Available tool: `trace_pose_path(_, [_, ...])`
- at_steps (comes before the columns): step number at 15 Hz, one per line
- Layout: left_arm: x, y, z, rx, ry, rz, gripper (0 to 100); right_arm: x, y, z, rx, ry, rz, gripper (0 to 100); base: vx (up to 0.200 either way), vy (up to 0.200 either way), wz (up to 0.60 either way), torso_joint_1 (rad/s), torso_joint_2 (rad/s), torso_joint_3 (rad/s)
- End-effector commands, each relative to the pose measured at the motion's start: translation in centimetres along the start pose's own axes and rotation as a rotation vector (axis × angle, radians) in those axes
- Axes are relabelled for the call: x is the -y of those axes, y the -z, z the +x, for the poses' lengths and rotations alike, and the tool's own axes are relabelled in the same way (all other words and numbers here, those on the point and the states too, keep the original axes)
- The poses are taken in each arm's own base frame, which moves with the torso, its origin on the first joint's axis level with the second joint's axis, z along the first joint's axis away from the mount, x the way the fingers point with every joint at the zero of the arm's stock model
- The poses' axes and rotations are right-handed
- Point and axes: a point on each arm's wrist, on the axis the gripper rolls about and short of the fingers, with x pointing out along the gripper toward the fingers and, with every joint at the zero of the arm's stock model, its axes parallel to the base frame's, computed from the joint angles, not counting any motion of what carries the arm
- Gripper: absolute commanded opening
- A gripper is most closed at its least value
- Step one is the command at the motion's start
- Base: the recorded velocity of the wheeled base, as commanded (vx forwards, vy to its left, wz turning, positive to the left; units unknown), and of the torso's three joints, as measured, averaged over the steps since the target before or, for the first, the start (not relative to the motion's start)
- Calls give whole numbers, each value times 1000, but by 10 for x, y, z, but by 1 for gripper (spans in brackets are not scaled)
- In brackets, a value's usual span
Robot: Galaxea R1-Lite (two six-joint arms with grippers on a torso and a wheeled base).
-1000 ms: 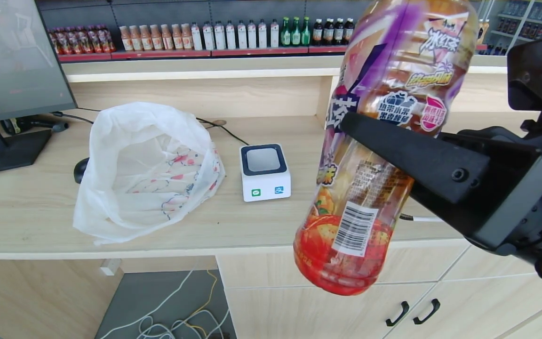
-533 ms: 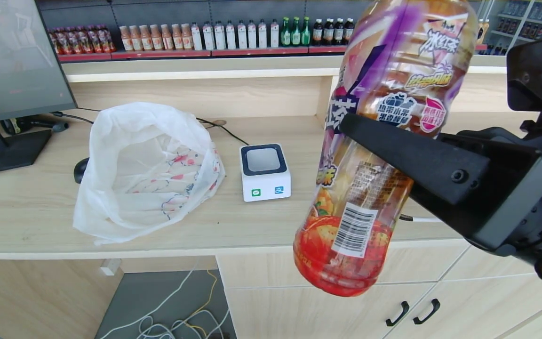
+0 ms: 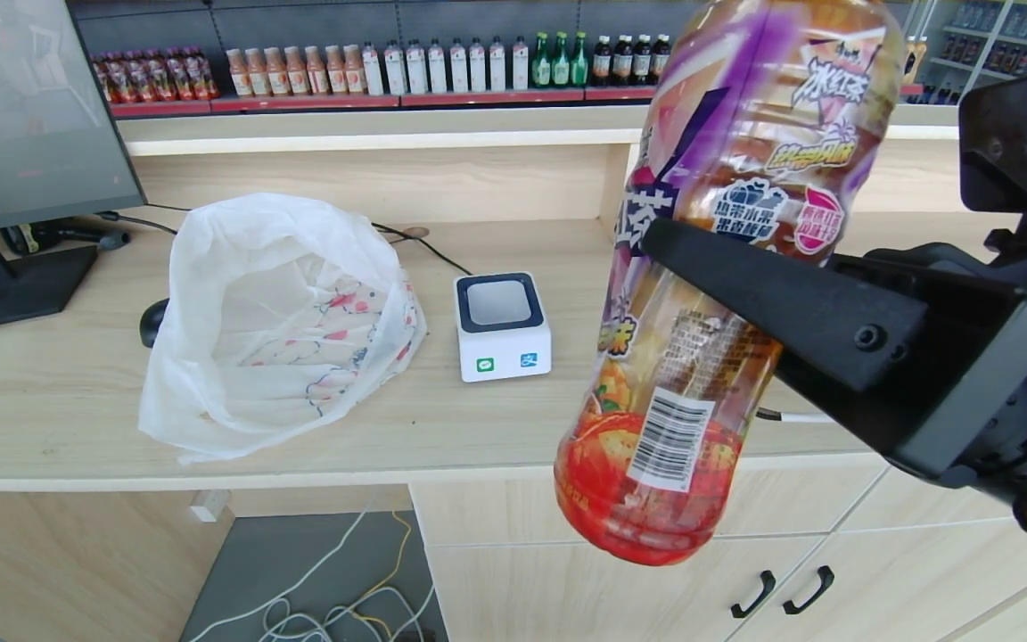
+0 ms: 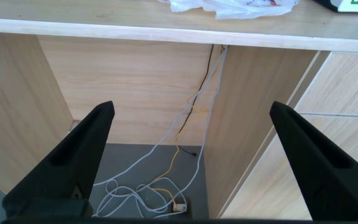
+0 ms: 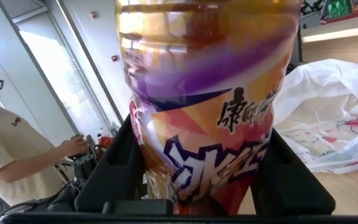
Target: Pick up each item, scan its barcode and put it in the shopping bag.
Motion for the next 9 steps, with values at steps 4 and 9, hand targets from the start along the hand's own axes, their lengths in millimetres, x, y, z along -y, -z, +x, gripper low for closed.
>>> trace_pose_path(4, [0,0,0,0,-1,0,100,-2,1,-1,-15,-24,-10,0,0,0,0,0,0,0])
trace_pose_path(9, [0,0,0,2,1,0,100,0,7,-6,-34,-2,-38,0,0,0,0,0,0,0])
